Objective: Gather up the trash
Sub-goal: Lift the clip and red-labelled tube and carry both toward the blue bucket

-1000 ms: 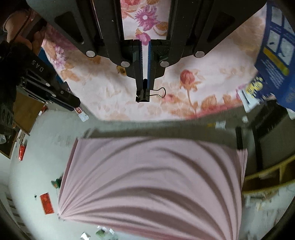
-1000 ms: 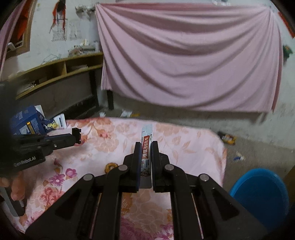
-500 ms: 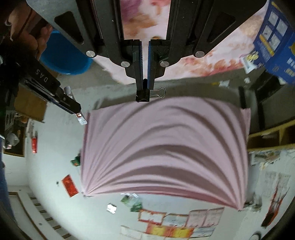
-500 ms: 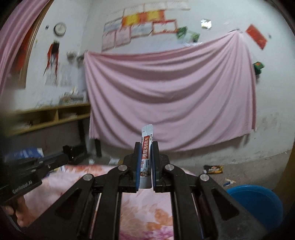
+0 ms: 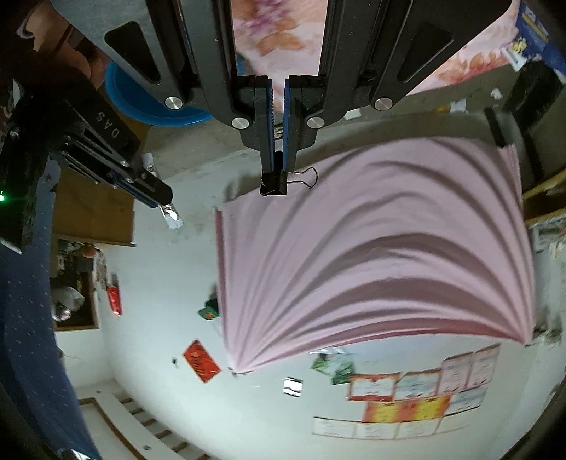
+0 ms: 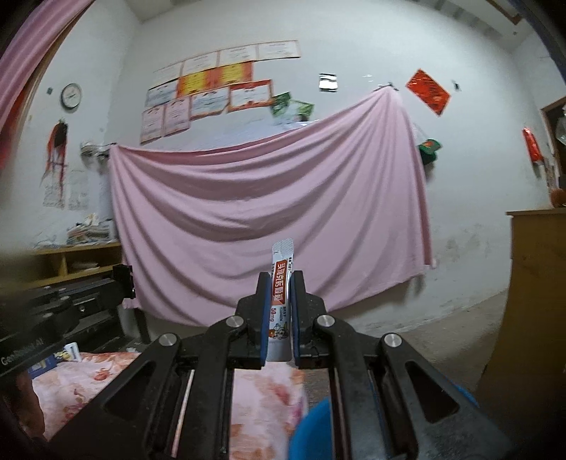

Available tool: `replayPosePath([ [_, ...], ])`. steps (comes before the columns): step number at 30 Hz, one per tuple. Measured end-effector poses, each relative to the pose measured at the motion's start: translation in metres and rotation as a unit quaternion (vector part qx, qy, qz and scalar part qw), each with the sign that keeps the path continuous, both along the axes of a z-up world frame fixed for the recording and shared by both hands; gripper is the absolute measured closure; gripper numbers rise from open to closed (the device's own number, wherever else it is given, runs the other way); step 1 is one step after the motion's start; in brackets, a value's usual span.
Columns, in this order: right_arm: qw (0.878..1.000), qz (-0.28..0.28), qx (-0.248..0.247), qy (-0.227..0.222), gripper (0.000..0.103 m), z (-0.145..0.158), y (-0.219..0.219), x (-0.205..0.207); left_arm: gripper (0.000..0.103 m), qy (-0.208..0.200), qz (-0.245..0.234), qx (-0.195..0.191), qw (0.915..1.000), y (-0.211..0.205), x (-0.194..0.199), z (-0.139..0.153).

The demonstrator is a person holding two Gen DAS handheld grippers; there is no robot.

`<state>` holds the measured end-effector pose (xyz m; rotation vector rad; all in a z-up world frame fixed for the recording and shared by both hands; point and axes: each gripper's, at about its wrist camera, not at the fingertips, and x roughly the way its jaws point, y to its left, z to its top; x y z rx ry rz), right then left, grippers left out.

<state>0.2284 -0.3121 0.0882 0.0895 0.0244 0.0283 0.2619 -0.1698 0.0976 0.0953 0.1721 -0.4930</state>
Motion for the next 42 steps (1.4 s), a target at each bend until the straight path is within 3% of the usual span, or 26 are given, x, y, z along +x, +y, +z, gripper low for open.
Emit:
replayPosePath([
  [13,0.998,-0.053,0.028,0.02,0.065,-0.003,-0.052,-0.014,0.101,0.012,-0.049,0.019,0.9986,-0.064,0.014,-0.007],
  [27,0.99,-0.078,0.061,0.098,0.064,-0.023,-0.082,0.003,0.101,0.118,-0.079,0.004,0.9898,-0.104,0.061,-0.033],
  [42,0.979,-0.087,0.084,0.162,0.064,-0.041,-0.106,0.018,0.101,0.191,-0.081,0.018,0.9781,-0.129,0.076,-0.053],
])
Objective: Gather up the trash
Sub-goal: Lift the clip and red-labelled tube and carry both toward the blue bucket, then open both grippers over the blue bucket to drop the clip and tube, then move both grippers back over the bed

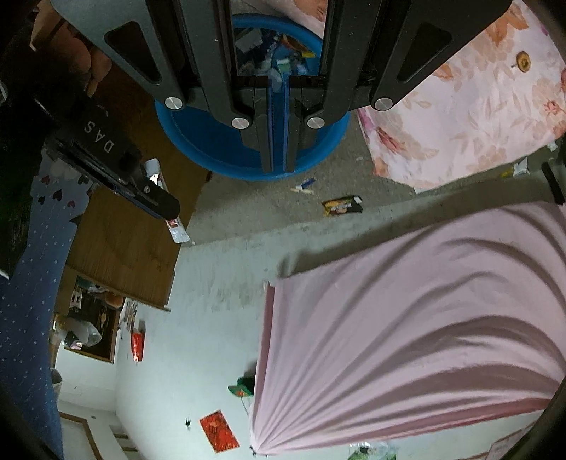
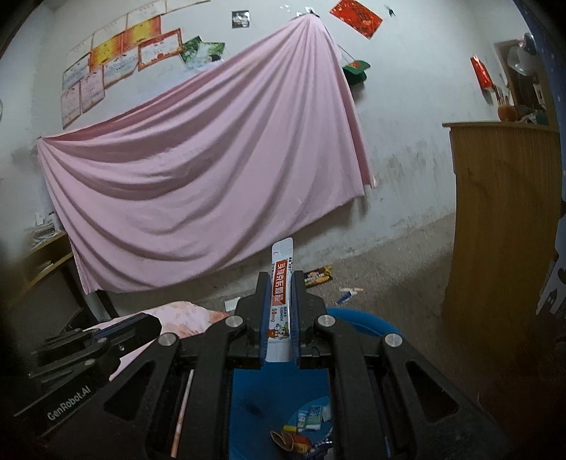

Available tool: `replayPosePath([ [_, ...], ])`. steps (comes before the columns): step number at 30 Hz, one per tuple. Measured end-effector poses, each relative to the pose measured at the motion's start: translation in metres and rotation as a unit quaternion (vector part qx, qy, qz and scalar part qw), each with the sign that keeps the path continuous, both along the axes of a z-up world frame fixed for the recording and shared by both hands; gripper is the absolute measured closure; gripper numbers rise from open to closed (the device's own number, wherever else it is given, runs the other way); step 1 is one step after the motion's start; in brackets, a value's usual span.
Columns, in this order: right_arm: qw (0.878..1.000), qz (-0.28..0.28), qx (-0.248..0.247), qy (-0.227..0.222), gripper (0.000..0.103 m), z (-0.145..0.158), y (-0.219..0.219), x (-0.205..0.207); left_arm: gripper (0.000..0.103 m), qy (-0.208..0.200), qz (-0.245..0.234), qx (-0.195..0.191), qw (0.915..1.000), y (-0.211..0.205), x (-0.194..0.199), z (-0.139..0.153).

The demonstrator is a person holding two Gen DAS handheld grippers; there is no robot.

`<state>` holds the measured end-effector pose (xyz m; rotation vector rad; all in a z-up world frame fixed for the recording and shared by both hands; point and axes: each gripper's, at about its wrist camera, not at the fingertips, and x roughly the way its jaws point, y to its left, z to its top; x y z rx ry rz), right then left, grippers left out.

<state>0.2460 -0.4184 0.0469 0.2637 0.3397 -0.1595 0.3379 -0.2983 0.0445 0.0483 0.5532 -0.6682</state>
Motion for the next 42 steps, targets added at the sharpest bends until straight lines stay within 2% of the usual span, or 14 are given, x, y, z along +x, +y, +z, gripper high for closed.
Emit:
replayPosePath([
  [6,1.0,0.004,0.013,0.022,0.064,-0.007,-0.003,0.007,0.101,0.035,-0.003,0.01,0.9993,-0.002,0.004,-0.011],
  [14,0.998,0.012,0.029,0.047,0.062,-0.014,-0.008,0.014,0.1,0.058,0.001,0.023,0.9981,-0.005,0.005,-0.017],
  [16,0.998,0.008,0.031,0.05,0.061,-0.014,-0.009,0.014,0.098,0.06,0.008,0.027,0.9978,-0.002,0.005,-0.018],
  [18,0.998,0.003,0.035,0.051,0.06,-0.015,-0.011,0.014,0.087,0.063,0.015,0.027,0.9976,0.003,0.005,-0.018],
  [21,0.998,-0.005,0.042,0.051,0.052,-0.015,-0.014,0.012,0.076,0.063,0.028,0.017,0.9975,0.014,0.006,-0.018],
  [25,0.998,-0.007,0.045,0.048,0.041,-0.015,-0.014,0.012,0.074,0.065,0.049,0.022,0.9964,0.029,0.005,-0.016],
  [27,0.998,-0.007,0.045,0.048,0.034,-0.015,-0.012,0.012,0.063,0.06,0.06,0.021,0.9962,0.039,0.002,-0.012],
  [28,0.998,-0.005,0.043,0.047,0.031,-0.014,-0.01,0.012,0.061,0.057,0.064,0.017,0.9962,0.044,-0.001,-0.011],
  [31,0.999,0.001,0.033,0.042,0.026,-0.012,-0.002,0.013,0.059,0.05,0.082,0.009,0.9953,0.062,-0.006,-0.006],
  [35,1.0,0.015,0.018,0.017,0.017,-0.005,0.011,0.01,0.057,0.035,0.117,0.003,0.9925,0.091,-0.01,0.001],
  [38,1.0,0.024,0.004,-0.013,0.009,0.002,0.022,0.004,0.047,0.011,0.145,-0.01,0.9894,0.113,-0.019,0.009],
  [41,0.998,0.039,-0.003,-0.047,0.0,0.01,0.034,-0.002,0.043,-0.013,0.168,-0.026,0.9853,0.135,-0.028,0.018],
  [42,0.998,0.042,-0.004,-0.055,0.0,0.011,0.037,-0.003,0.04,-0.02,0.175,-0.028,0.9839,0.14,-0.029,0.02],
])
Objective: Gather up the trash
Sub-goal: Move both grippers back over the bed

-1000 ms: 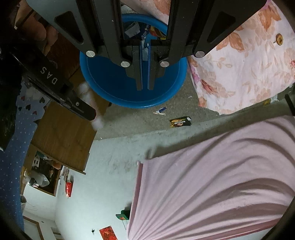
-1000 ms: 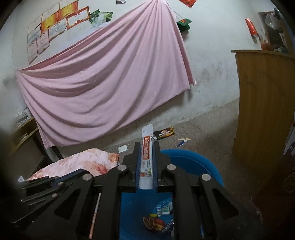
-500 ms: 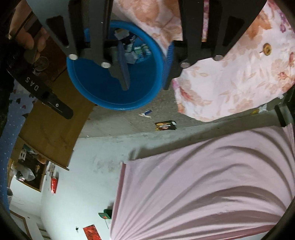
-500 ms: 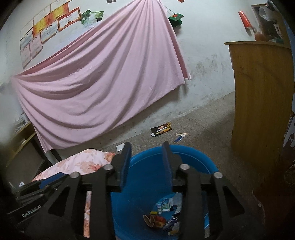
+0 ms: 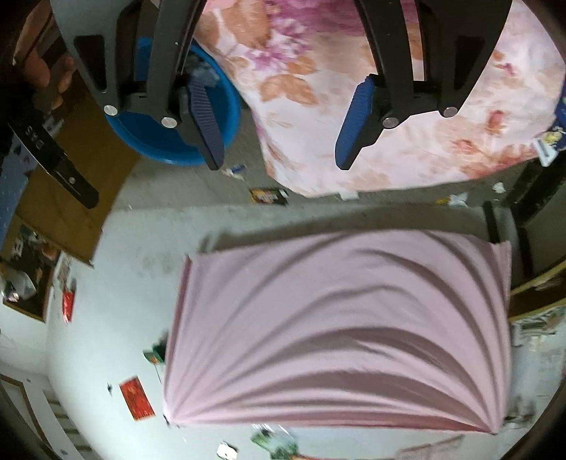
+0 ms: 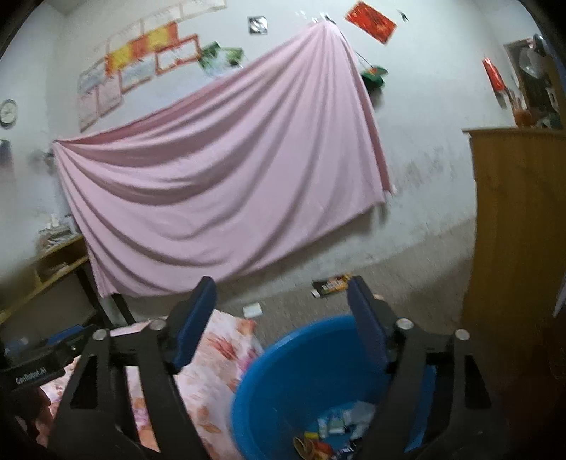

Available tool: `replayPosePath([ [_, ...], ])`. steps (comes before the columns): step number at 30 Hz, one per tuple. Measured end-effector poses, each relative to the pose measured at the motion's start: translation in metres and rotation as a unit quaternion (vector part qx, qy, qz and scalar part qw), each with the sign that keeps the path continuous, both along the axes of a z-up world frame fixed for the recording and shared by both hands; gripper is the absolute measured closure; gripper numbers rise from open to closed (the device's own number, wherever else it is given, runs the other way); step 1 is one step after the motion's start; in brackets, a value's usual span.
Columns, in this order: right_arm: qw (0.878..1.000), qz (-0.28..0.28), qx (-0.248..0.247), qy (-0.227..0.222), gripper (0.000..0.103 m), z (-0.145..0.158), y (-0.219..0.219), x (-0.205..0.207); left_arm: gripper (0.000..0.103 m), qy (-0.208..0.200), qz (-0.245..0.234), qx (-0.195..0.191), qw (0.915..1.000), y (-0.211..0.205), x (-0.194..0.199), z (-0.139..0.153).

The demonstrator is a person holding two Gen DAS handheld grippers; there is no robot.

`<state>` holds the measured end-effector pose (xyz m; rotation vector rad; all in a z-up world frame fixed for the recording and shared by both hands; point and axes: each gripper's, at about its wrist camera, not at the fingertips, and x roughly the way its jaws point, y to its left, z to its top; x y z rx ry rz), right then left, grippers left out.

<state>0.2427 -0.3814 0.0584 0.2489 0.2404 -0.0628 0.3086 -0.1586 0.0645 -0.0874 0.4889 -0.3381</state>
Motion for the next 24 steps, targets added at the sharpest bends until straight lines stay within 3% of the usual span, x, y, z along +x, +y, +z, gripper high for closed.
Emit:
replayPosePath([
  [1,1.0,0.004,-0.002,-0.011,0.0,0.003,0.004,-0.002,0.037,-0.01,0.011,-0.002,0.9999,0.006,-0.004,0.003],
  [3,0.999,0.014,-0.004,-0.035,0.0,0.009,0.014,-0.005,0.015,-0.03,0.03,-0.011,0.9991,0.018,-0.011,0.009],
  [5,0.998,0.025,-0.009,-0.061,0.0,0.014,0.025,-0.01,0.009,-0.056,0.054,-0.028,0.9965,0.035,-0.021,0.015],
  [8,0.995,0.044,-0.016,-0.089,0.0,0.019,0.042,-0.017,0.006,-0.08,0.075,-0.039,0.9932,0.055,-0.031,0.023],
  [14,0.987,0.083,-0.037,-0.131,0.0,0.028,0.077,-0.027,0.005,-0.124,0.12,-0.022,0.9848,0.083,-0.054,0.029],
  [24,0.974,0.138,-0.042,-0.172,0.0,0.034,0.123,-0.038,0.005,-0.167,0.181,-0.005,0.9692,0.13,-0.089,0.023],
])
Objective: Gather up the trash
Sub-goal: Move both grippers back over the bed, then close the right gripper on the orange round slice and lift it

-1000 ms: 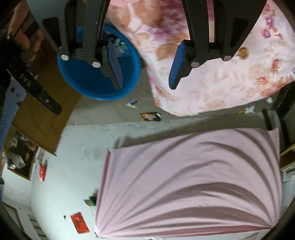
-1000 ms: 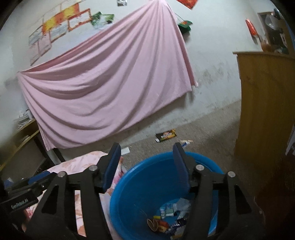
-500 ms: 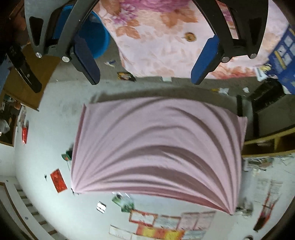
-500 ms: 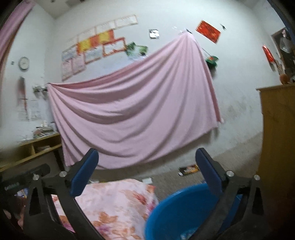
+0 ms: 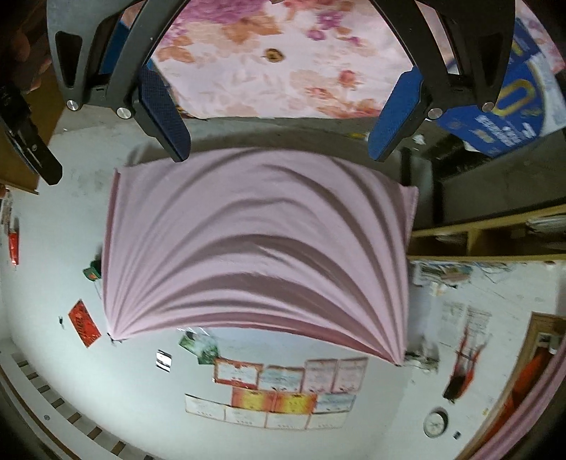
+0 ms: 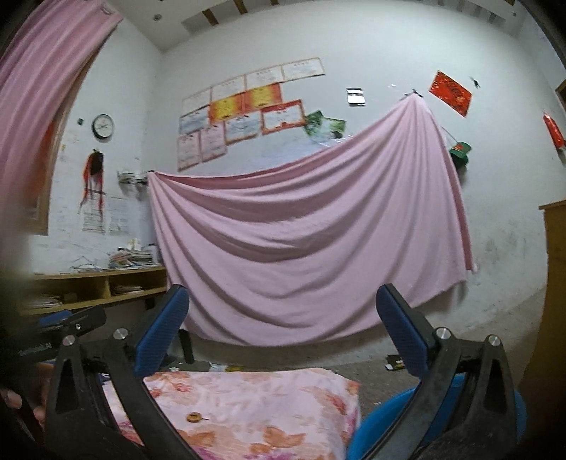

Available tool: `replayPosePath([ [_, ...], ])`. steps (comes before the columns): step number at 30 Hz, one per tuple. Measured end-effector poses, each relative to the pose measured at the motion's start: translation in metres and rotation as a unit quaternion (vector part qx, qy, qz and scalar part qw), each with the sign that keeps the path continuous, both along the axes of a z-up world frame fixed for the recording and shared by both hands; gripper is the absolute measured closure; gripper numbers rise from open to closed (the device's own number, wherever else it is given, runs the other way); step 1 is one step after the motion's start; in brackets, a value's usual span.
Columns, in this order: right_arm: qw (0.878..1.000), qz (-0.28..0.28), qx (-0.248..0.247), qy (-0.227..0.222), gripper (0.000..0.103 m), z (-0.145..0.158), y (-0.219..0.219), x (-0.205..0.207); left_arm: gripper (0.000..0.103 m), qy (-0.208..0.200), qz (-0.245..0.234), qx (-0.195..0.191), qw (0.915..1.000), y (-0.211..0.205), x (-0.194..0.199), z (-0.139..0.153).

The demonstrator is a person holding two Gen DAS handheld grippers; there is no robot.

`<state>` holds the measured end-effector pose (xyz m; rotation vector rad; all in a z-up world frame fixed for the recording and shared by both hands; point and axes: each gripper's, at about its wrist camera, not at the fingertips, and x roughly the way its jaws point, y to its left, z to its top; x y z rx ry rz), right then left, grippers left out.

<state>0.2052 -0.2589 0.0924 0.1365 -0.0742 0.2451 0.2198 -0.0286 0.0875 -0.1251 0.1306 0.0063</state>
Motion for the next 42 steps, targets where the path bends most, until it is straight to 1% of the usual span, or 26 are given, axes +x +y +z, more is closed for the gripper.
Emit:
replayPosePath([
  [3,1.0,0.016,-0.009,-0.004,0.0,-0.002,0.016,0.001,0.005,-0.007,0.017,0.005,0.9998,0.012,-0.007,-0.003],
  [7,0.999,0.031,-0.022,-0.002,0.0,-0.006,0.033,0.003,0.005,-0.005,0.032,0.01,0.9994,0.024,-0.01,-0.011],
  [12,0.998,0.045,-0.034,0.018,0.0,-0.012,0.054,0.015,0.005,0.005,0.046,0.009,0.9989,0.039,-0.01,-0.021],
  [16,0.996,0.066,-0.031,0.052,0.0,-0.018,0.065,0.03,0.005,0.013,0.064,0.01,0.9978,0.049,-0.014,-0.029],
  [20,0.988,0.096,-0.036,0.112,0.0,-0.029,0.078,0.051,0.005,0.029,0.076,0.022,0.9964,0.051,-0.014,-0.04],
  [21,0.986,0.1,-0.041,0.125,0.0,-0.031,0.082,0.055,0.005,0.037,0.077,0.025,0.9961,0.051,-0.012,-0.042],
  [24,0.978,0.103,-0.076,0.167,0.0,-0.041,0.095,0.07,0.005,0.063,0.081,0.028,0.9944,0.054,-0.003,-0.053],
  [28,0.961,0.117,-0.101,0.228,0.01,-0.057,0.108,0.092,0.005,0.096,0.08,0.013,0.992,0.064,0.007,-0.067],
  [30,0.95,0.127,-0.113,0.262,0.013,-0.067,0.114,0.103,0.005,0.111,0.081,0.001,0.9905,0.07,0.01,-0.072],
  [31,0.943,0.131,-0.121,0.281,0.015,-0.073,0.117,0.11,0.005,0.118,0.081,-0.005,0.9897,0.072,0.012,-0.075],
  [32,0.932,0.139,-0.132,0.307,0.016,-0.08,0.122,0.118,0.005,0.122,0.082,-0.01,0.9891,0.074,0.012,-0.076],
  [33,0.926,0.142,-0.138,0.32,0.017,-0.085,0.125,0.123,0.005,0.127,0.081,-0.015,0.9884,0.075,0.013,-0.079],
  [34,0.915,0.145,-0.149,0.347,0.019,-0.093,0.13,0.132,0.005,0.131,0.081,-0.017,0.9879,0.077,0.014,-0.08],
  [37,0.889,0.165,-0.162,0.394,0.025,-0.11,0.141,0.15,0.005,0.148,0.082,-0.021,0.9853,0.077,0.018,-0.084],
  [42,0.867,0.188,-0.169,0.429,0.027,-0.124,0.152,0.162,0.005,0.178,0.08,-0.023,0.9806,0.077,0.028,-0.09],
])
